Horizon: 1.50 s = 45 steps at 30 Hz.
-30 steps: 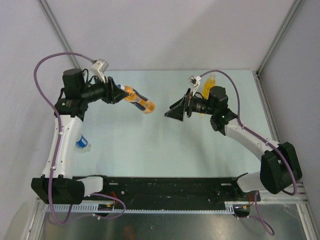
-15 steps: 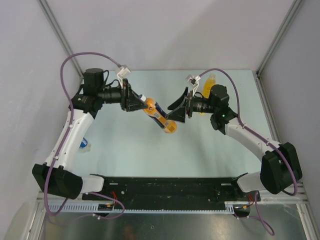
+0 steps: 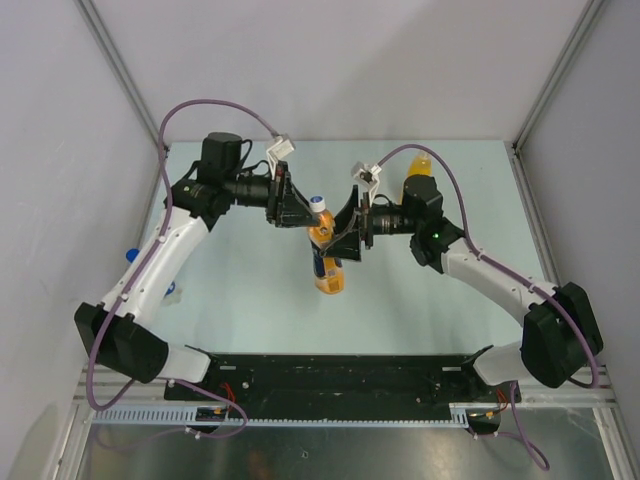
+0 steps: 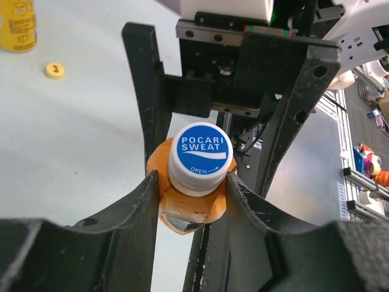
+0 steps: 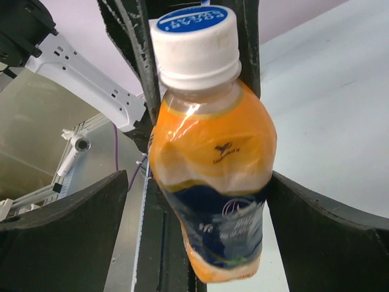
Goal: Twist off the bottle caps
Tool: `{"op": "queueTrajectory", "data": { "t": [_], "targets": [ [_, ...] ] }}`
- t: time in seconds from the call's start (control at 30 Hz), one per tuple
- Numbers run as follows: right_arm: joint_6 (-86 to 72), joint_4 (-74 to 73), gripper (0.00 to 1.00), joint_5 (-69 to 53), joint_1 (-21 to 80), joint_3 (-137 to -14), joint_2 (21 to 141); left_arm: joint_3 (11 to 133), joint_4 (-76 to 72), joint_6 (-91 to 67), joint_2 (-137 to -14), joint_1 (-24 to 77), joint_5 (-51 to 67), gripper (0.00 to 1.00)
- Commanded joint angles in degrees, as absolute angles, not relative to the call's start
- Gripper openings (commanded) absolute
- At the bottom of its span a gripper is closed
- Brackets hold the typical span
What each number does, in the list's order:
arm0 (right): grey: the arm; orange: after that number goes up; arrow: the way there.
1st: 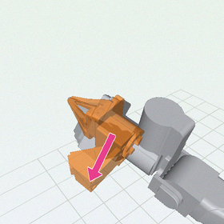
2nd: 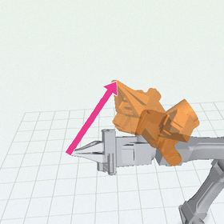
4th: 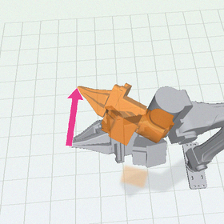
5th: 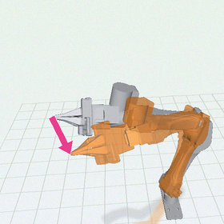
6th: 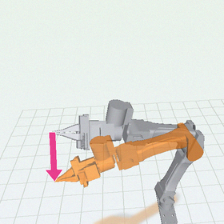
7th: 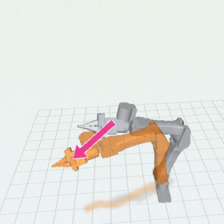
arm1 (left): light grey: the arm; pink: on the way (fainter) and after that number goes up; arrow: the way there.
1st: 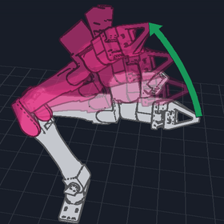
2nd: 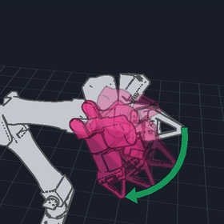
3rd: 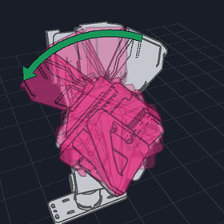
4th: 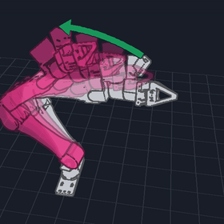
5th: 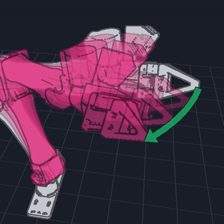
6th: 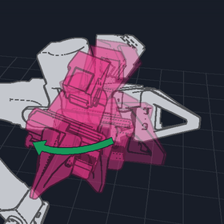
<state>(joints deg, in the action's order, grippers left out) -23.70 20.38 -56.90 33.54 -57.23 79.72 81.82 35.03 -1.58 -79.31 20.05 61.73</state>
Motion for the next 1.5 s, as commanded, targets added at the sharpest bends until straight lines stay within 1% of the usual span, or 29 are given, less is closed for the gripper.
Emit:
{"op": "queueTrajectory", "data": {
  "t": [0.0,0.1,0.2,0.23,0.3,0.37,0.4,0.47,0.57,0.63,0.73,0.83,0.9,1.0,1.13,1.3,1.47],
  "targets": [
    [-22.1,20.9,0.97,-57.1,34.1,-60.2,80.5,85.5,34.3,-2.6,-80.0,21.8,63.8,0.32],
    [-22.0,20.8,0.97,-55.7,34.2,-60.2,80.7,85.6,34.3,-2.5,-80.1,22.5,64.5,0.32],
    [-23.3,22.0,0.95,-55.0,34.2,-60.1,81.1,85.5,34.4,-2.4,-80.0,22.9,64.5,0.32],
    [-24.0,22.8,0.92,-55.1,34.1,-60.2,81.4,85.5,34.4,-2.3,-80.0,22.9,64.4,0.33],
    [-25.7,24.5,0.84,-55.6,34.2,-60.2,82.1,85.5,34.3,-2.3,-79.9,23.1,64.2,0.34],
    [-27.5,26.3,0.72,-56.1,34.2,-60.2,82.7,85.7,34.3,-2.3,-79.9,23.1,63.9,0.36],
    [-28.3,27.1,0.67,-56.3,34.2,-60.2,83.0,85.6,34.3,-2.4,-79.8,23.2,63.7,0.38],
    [-29.6,28.3,0.63,-56.8,34.1,-60.2,83.3,85.5,34.3,-2.4,-79.3,23.2,63.1,0.45],
    [-30.6,28.9,0.58,-56.9,34.1,-60.2,83.4,85.1,34.3,-1.9,-77.8,23.3,60.1,0.62],
    [-30.9,29.2,0.54,-56.7,33.9,-60.2,83.0,84.6,34.3,-1.4,-76.3,23.2,56.1,0.72],
    [-31.9,29.4,0.48,-55.6,33.2,-60.2,82.1,84.0,34.3,-0.9,-73.8,23.2,46.8,0.84],
    [-34.1,29.8,0.46,-53.7,31.8,-60.2,80.6,83.7,34.3,-0.8,-71.2,23.2,39.3,0.91],
    [-35.1,30.1,0.46,-52.5,30.8,-60.1,79.3,83.6,34.3,-0.9,-69.8,23.2,36.0,0.93],
    [-35.8,29.9,0.46,-50.1,29.2,-60.2,77.1,83.5,34.3,-0.9,-68.4,23.2,34.3,0.94],
    [-37.1,29.7,0.46,-46.8,26.5,-60.2,74.0,83.6,34.2,-1.9,-68.1,23.2,37.5,0.94],
    [-43.3,31.5,0.46,-41.1,22.2,-60.2,69.8,83.5,33.9,-3.8,-69.7,23.3,43.0,0.94],
    [-48.0,33.1,0.46,-36.9,20.5,-60.2,66.8,83.3,30.1,-6.8,-71.3,25.4,47.1,0.94]
  ]
}}
